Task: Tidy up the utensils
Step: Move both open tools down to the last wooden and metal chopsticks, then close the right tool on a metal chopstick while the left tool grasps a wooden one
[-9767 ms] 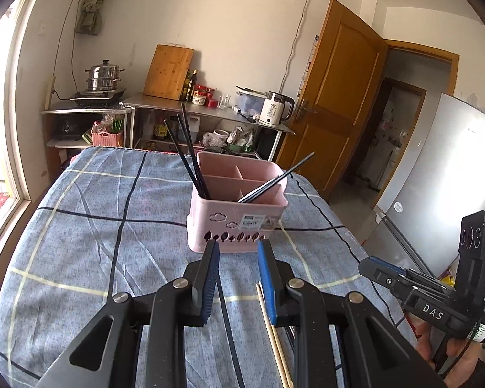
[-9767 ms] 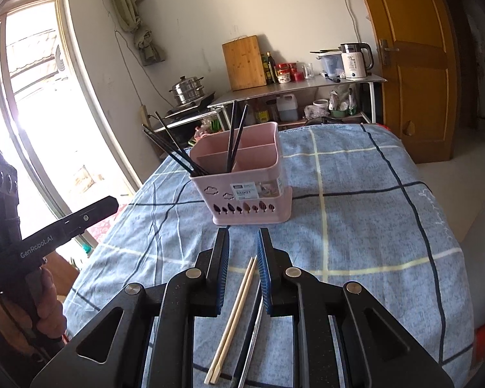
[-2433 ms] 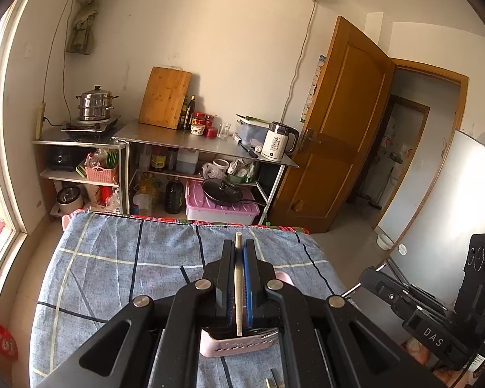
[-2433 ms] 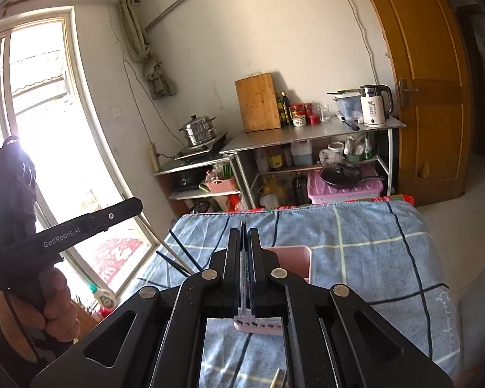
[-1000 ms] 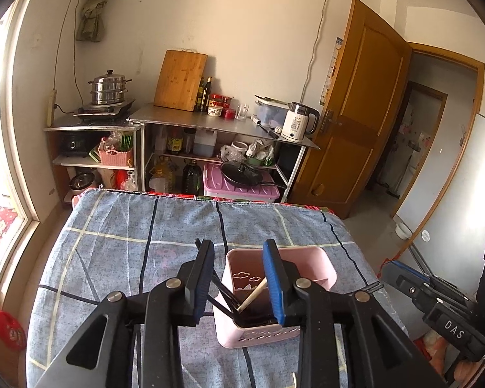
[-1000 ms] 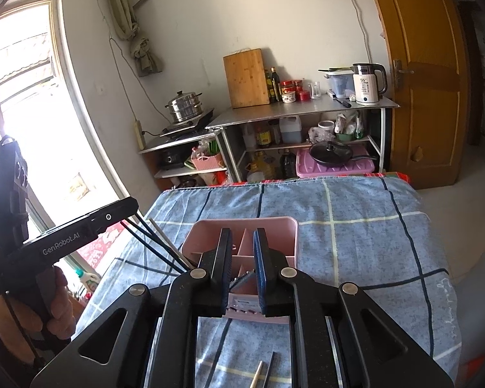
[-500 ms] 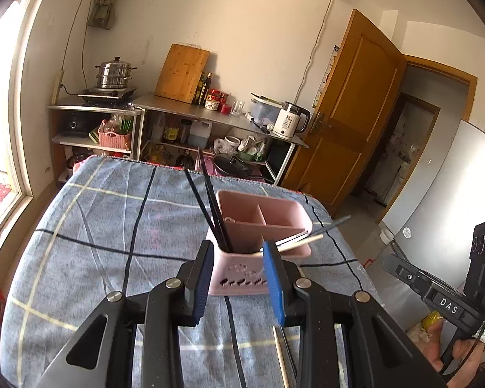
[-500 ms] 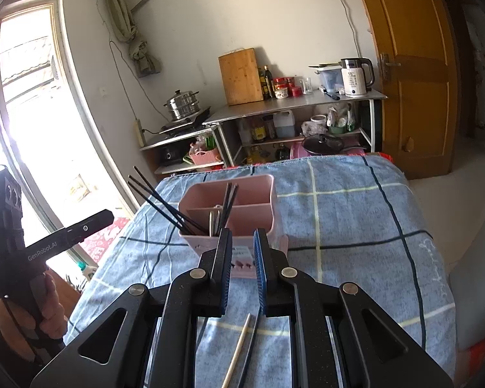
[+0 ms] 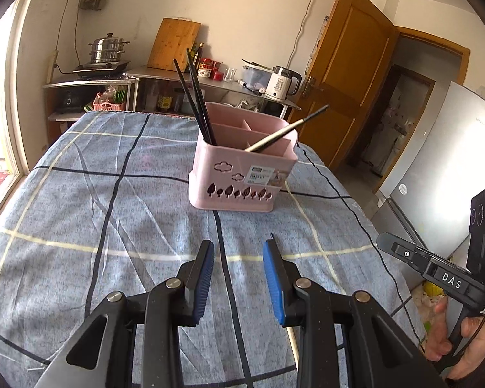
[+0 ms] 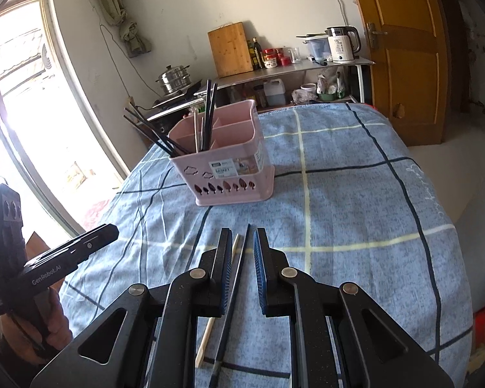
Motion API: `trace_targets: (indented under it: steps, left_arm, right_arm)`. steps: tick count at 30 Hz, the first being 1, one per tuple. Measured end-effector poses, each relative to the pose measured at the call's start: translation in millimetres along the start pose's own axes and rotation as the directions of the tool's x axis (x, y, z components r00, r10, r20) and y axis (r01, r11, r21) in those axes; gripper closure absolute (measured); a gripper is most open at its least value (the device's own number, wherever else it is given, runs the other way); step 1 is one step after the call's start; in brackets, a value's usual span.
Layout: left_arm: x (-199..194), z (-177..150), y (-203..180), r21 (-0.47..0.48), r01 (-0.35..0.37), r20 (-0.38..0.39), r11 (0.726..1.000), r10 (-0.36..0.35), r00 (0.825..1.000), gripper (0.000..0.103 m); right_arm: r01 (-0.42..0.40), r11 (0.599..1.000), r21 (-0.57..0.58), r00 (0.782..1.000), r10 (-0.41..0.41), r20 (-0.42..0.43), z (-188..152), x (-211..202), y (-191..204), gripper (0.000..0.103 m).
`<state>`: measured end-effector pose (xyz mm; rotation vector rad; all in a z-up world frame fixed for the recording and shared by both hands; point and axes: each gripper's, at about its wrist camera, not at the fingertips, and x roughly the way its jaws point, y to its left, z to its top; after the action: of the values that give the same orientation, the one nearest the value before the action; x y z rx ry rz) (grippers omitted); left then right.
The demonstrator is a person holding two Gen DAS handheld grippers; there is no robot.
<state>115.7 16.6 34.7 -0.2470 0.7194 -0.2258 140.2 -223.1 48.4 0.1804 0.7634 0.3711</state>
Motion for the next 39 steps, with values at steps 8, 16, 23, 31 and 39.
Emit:
trace_targets:
  steps: [8,16,23,31,39]
  left_arm:
    - [8.8,-18.4,-6.8,0.005,0.006,-0.045,1.0,-0.005,0.999,0.072]
    - [18.7,-28.7,-5.5,-0.005,0.006,-0.078,1.0,-0.006,0.997,0.072]
    - [26.3,-34.9,0.6,-0.024,-0.002,-0.103,1.0,0.0,0.995,0.072]
    - [34.5,-35.9,9.4,-0.047,-0.002,-0.118,0.999,-0.003,0.993,0.072]
    - [48.4,-34.4,14.6,-0.068,0.001,-0.143,0.998,-0.01,0.99,0.072]
  right_arm:
    - [-0.007,1.0,-0.001,0.998,0.007,-0.06,-24.8,8.9,-0.1,0.089]
    - [-0.006,1.0,-0.004,0.993,0.006,-0.114,-40.5,24.2,1.1,0.089]
    - [-0.006,1.0,-0.021,0.987,0.003,-0.162,-48.2,43.6,6.9,0.089]
    - [-0.001,0.999,-0.038,0.973,-0.008,-0.23,-56.7,75.0,10.4,0.089]
    - [0.01,0.999,-0.054,0.964,-0.024,-0.263,-66.6,93.6,13.8,0.091]
